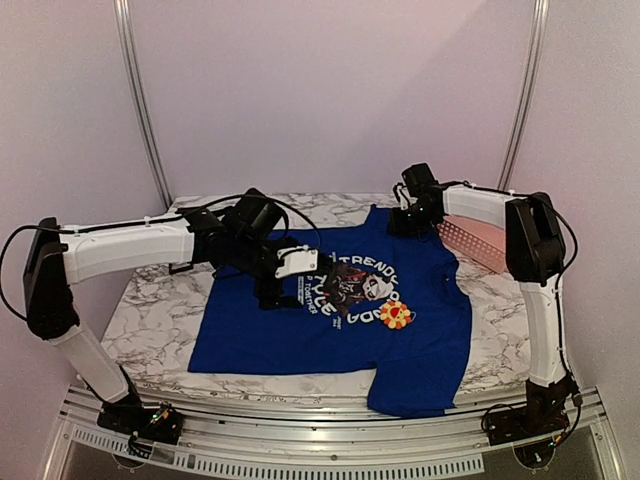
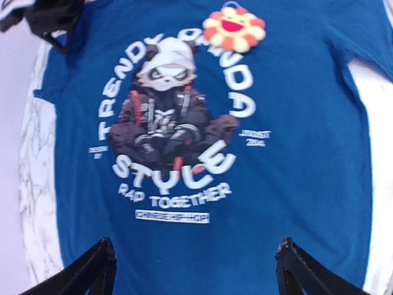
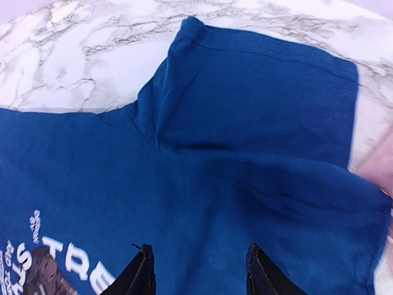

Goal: Pin the brooch onto the clothing
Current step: Smooth out the clothing with brooches at the center of the board.

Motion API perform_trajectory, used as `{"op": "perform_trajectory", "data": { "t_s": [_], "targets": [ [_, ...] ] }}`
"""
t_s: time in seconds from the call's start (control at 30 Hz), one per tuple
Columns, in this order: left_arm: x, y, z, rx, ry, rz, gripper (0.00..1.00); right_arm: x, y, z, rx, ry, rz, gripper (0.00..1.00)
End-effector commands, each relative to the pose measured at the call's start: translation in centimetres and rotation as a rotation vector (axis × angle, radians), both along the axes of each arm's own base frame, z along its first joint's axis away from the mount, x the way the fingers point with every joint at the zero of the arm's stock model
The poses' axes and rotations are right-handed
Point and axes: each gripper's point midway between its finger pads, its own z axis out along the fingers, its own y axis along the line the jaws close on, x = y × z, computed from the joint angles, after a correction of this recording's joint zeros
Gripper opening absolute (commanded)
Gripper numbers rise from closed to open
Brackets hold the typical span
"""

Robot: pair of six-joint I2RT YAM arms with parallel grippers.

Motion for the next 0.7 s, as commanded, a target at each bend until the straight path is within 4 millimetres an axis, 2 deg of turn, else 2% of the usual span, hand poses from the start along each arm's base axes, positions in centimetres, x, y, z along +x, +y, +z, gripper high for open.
{"op": "perform_trajectory", "data": {
  "t_s": [0.0,0.03,0.1,0.2,0.33,0.47,0.57,0.67],
  "targets": [
    [6.3,5.1,-2.1,0.166,0.091,0.249,0.81,-4.7,-0.2,8.4,-0.009,-0.124,-0.017,0.49],
    [7.9,6.1,-2.7,0.19,0.113,0.309,0.73,-6.5,-0.4,8.8,0.01,-0.116,-0.03,0.49],
    [10.6,7.5,-3.4,0.214,0.133,0.394,0.6,-9.8,-0.9,7.0,0.015,-0.052,-0.057,0.46],
    [14.6,8.9,-4.5,0.258,0.044,0.483,0.57,-14.9,-1.6,3.8,0.03,0.077,-0.127,0.32],
    [18.0,9.2,-6.0,0.284,-0.051,0.537,0.56,-21.2,-3.4,-0.6,-0.039,0.223,-0.235,0.12],
    [19.5,10.6,-9.1,0.334,-0.066,0.607,0.56,-26.4,-4.9,-3.7,-0.051,0.354,-0.319,0.0],
    [19.8,13.3,-11.3,0.398,-0.053,0.67,0.56,-30.6,-7.1,-6.3,-0.05,0.461,-0.406,0.0],
    [19.8,16.0,-12.7,0.437,-0.044,0.721,0.56,-34.0,-8.5,-8.1,-0.042,0.541,-0.47,0.0]
  ]
}}
